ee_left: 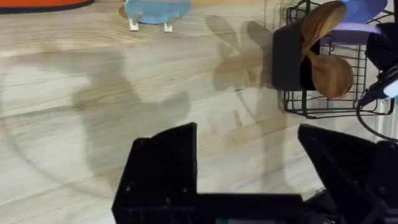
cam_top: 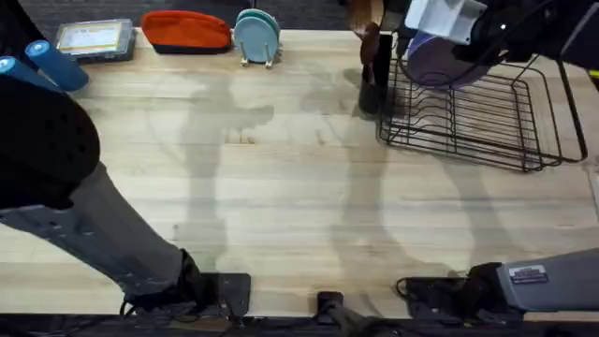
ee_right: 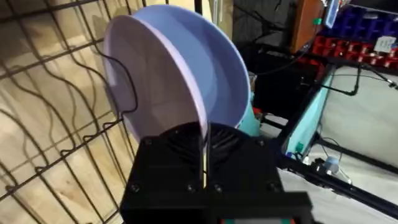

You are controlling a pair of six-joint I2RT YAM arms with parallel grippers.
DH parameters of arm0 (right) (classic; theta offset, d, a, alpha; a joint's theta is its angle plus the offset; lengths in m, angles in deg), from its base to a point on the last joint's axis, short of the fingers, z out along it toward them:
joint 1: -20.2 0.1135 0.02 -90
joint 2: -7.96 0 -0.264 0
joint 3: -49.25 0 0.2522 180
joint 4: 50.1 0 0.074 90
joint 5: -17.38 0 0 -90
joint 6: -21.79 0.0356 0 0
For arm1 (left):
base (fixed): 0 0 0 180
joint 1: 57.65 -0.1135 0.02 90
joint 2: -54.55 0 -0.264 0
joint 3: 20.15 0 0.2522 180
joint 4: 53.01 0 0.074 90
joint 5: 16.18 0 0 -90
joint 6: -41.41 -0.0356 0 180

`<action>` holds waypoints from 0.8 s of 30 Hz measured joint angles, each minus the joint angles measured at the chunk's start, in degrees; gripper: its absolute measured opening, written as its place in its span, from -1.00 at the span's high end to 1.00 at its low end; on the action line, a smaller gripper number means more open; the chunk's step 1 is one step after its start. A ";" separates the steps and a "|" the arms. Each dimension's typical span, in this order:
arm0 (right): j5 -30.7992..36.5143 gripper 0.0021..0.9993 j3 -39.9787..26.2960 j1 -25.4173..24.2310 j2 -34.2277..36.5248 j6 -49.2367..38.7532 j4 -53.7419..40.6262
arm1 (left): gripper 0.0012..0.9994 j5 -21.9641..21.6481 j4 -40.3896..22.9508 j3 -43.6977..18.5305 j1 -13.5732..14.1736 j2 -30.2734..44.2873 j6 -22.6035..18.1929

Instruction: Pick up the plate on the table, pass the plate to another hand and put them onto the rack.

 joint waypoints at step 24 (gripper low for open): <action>-0.32 -0.99 -0.57 -0.13 1.86 1.42 -1.75 | -0.99 0.00 0.00 0.00 0.00 0.00 -0.02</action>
